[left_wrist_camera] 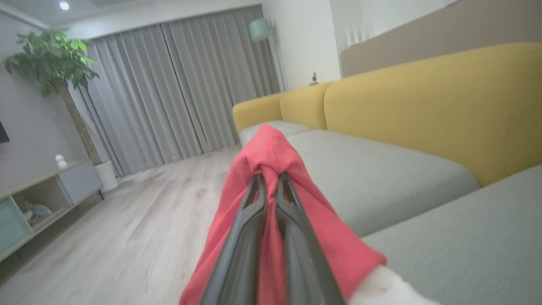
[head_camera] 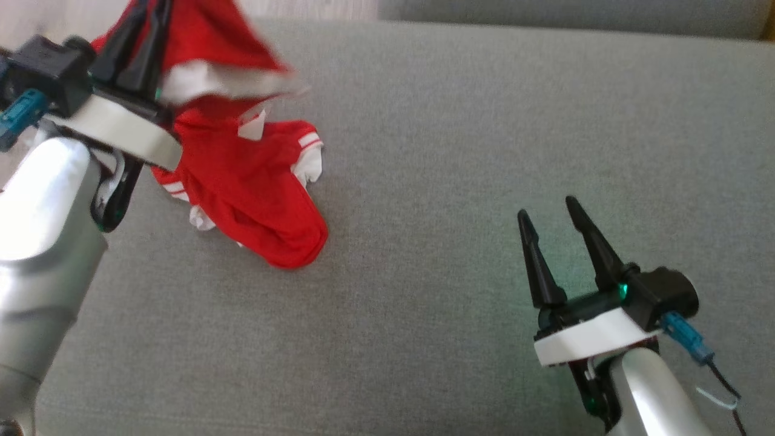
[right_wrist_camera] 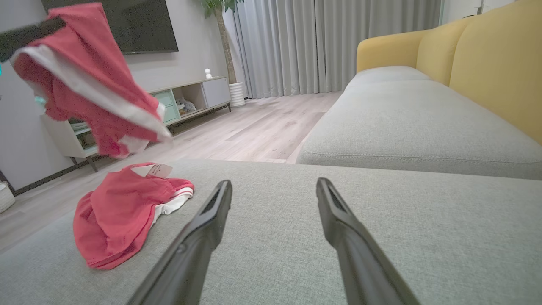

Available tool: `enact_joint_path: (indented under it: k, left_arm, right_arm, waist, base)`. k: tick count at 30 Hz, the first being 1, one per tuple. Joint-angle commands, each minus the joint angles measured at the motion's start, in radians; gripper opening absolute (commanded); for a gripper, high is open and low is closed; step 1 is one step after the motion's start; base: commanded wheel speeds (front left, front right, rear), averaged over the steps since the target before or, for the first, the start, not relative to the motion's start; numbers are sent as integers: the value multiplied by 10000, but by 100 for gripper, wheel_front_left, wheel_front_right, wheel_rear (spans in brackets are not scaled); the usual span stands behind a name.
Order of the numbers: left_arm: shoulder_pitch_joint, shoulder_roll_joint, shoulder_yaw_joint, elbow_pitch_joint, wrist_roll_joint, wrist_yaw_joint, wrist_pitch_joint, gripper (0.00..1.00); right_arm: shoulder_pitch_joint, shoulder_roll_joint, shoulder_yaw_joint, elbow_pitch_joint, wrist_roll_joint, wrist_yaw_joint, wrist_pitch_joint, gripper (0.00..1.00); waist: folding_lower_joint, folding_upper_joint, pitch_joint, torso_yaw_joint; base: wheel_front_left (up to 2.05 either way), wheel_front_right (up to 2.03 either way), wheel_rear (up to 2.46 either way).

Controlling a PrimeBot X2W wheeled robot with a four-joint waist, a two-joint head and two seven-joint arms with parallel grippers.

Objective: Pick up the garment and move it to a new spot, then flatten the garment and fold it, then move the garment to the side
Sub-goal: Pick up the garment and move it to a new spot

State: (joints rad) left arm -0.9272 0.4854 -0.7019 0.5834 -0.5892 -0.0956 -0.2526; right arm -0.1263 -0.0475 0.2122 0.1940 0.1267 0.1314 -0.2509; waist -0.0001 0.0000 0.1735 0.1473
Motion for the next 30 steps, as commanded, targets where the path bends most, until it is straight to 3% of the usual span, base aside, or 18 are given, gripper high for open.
enact_joint_path:
  k: [1, 13, 22, 30]
  left_arm:
    - [-86, 436, 623, -509, 93, 116, -87, 0]
    - [1308, -139, 49, -2673, 189, 309, 349, 0]
    - [1372, -1174, -545, -3191, 184, 568, 721, 0]
    - [466, -2322, -870, -2710, 364, 783, 915, 0]
  right_arm:
    - [-30, -27, 181, -263, 94, -7, -109, 100]
    - [194, -27, 115, -304, 448, -7, -109, 100]
    - [-129, -27, 223, -483, 708, -7, -109, 100]
    - [-406, -27, 376, -951, 1187, -7, -109, 100]
  waist:
    - [1, 0, -325, 24]
    - [1, 0, -936, -831]
    - [1, 0, -383, -2333]
    - [1, 0, 585, -4258]
  base:
    - [0, 0, 0]
    - [0, 0, 0]
    - [0, 0, 0]
    - [0, 0, 0]
